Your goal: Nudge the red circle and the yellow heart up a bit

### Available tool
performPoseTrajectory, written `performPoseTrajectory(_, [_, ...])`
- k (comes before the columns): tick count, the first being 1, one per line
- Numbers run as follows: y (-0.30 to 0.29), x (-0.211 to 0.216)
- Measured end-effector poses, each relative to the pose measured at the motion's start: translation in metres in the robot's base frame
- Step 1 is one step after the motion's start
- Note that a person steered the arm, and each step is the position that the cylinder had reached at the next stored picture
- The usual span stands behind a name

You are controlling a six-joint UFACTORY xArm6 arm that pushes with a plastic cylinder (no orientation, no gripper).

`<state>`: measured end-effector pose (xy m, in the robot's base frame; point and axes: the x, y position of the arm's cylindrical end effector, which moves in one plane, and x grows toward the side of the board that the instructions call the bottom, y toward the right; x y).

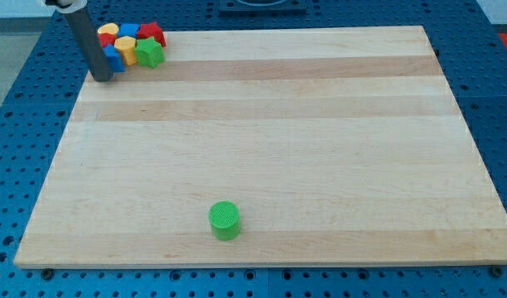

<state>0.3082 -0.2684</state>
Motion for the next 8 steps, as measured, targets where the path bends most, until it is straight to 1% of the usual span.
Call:
performPoseTrajectory(1, [0.0,0.015])
performPoseTrajectory(2, [-0.033,0.057])
performPoseTrajectory(4, [-0.036,0.054])
performPoseTrajectory(5, [-0.036,0.041])
performPoseTrajectory(6, [-0.003,0.036])
performPoseTrajectory(7, [0.088,0.036])
performPoseTrajectory(8, [0.164,0.031])
